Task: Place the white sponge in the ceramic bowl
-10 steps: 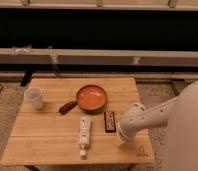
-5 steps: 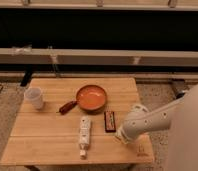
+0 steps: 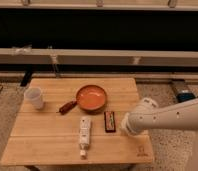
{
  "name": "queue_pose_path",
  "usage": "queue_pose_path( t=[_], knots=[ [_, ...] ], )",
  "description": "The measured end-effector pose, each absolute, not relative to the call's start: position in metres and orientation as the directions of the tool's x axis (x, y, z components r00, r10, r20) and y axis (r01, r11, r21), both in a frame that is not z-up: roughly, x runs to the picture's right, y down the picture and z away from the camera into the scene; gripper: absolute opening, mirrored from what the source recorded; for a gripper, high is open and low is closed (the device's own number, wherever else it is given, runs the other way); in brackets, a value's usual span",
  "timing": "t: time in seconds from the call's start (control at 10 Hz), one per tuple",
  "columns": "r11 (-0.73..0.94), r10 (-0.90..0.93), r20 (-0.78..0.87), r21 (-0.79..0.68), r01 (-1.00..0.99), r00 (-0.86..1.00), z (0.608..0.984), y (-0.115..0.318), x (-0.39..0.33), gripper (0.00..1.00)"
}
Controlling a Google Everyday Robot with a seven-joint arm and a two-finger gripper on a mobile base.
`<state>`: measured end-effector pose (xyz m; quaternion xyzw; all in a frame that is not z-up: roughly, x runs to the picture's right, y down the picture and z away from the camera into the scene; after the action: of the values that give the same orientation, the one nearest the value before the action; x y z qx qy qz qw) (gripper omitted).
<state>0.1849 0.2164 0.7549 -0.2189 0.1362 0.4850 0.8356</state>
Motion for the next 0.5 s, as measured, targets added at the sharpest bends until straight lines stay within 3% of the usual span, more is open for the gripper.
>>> queue_pose_path(
  t=[0.5],
  knots=[
    [0.477, 0.758, -0.327, -0.312, -0.822, 0.564, 0.740, 0.150, 0.131, 0.00]
  ],
)
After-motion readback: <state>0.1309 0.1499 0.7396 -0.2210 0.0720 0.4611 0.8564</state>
